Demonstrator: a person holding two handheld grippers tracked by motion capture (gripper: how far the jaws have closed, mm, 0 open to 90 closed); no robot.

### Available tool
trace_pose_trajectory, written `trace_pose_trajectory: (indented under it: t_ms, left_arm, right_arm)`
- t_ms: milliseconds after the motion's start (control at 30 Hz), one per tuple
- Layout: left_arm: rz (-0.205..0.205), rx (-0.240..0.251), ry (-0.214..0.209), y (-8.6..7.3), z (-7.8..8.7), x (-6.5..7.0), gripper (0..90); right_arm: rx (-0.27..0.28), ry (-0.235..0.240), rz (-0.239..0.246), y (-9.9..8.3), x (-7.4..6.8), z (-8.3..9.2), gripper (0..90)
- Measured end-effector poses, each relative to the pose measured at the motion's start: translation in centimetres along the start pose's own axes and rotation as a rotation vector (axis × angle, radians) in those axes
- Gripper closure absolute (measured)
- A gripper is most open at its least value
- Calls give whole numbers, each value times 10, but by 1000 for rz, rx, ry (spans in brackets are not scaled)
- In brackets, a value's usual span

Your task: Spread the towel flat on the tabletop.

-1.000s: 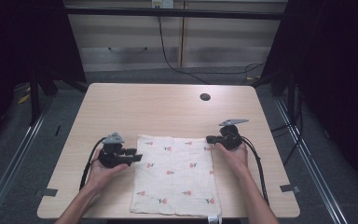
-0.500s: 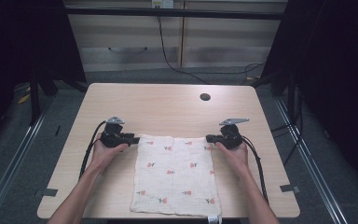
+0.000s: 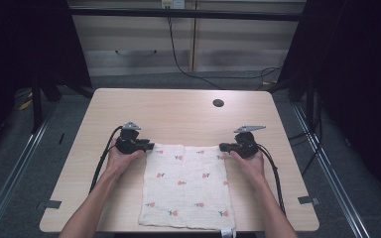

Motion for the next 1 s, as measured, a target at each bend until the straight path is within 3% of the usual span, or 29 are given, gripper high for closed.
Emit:
trace_pose_trajectory:
  t_ms: [67,133,200,333,533,800,1000]
  left_arm:
    - [-17,2,-8,-1,-1,2,769]
    - [-1,-4,-43,-2,-1,2,837]
    - [-1,-9,-50,-1,-1,1,873]
    - [6,7,-81,-1,4,1,880]
    - [10,89,-90,7,19,3,879]
    - [9,144,-79,19,42,-1,880]
    - [8,187,-69,32,55,-1,880]
  right_arm:
    - [5,1,-5,0,0,0,875]
    - [6,1,-4,0,0,0,875]
    - [6,8,-5,1,1,1,875]
    - [39,24,-20,3,1,5,876]
    - [65,20,-3,16,-2,16,876]
    - [94,3,7,31,-1,33,876]
    - [123,17,26,43,-5,41,876]
Point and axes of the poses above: each handheld gripper's, and its own axes: z roughly backward along the jaws, y roughly out of its top, x roughly to its right, the point moved 2 cm from there along -z, roughly forward along the jaws, and after that the axes turned 3 degrees about -x, right-handed, at the moved point
